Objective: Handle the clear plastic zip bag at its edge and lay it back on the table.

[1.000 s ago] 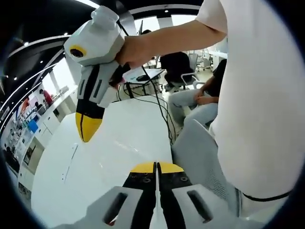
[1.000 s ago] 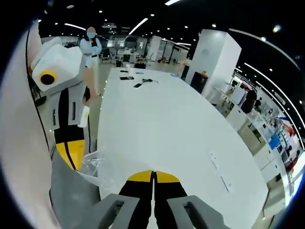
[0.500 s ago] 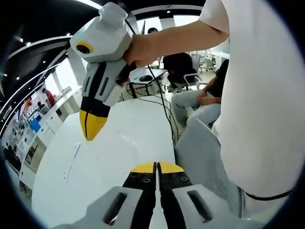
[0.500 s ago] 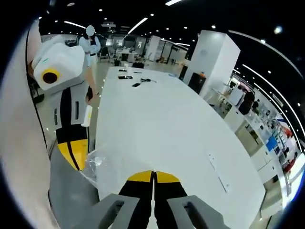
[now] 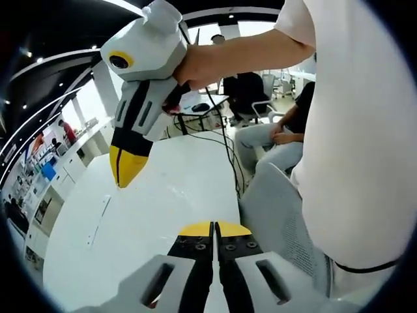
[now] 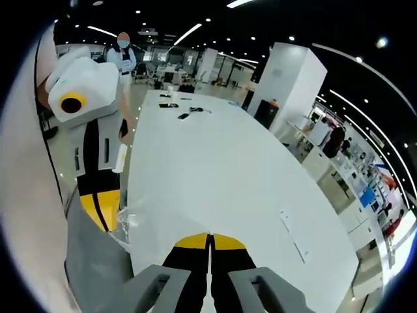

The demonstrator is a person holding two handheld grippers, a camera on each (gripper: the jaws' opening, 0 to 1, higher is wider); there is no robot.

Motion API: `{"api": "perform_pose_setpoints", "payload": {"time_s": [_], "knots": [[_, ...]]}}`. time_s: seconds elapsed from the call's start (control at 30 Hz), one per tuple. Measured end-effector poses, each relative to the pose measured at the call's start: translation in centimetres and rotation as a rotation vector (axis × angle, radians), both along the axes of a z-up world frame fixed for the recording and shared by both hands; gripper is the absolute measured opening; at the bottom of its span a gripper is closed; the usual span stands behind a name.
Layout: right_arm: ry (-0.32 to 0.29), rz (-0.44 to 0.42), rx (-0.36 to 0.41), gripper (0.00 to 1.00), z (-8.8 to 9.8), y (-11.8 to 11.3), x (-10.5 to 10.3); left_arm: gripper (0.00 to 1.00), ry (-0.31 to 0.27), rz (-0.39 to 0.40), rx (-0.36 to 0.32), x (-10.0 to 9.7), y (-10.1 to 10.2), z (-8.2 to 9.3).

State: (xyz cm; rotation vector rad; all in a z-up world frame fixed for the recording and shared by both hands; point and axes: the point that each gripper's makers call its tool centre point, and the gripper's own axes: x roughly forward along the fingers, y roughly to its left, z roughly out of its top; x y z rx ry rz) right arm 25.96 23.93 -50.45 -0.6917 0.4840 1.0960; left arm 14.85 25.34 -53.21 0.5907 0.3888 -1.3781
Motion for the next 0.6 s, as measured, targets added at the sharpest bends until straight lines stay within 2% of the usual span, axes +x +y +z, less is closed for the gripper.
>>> {"api": "perform_pose_setpoints", "payload": {"time_s": [0.2, 0.27, 0.6], "knots": [[-0.006, -0.005, 0.0, 0.0, 0.0, 0.1, 0.0, 0.0, -0.015, 0.009, -0.011, 0.3, -0.1, 0.2], [-0.009, 0.001, -0.004, 0.0, 0.1, 0.2, -0.1, 0.0, -0.039, 0.027, -0.024, 0.8, 0.0, 0.4], [-0.057, 0.01, -0.01, 0.0, 0.8, 0.1, 0.7, 0.03, -0.047, 0.123, -0.11, 2.3, 0.8, 1.7]]}}
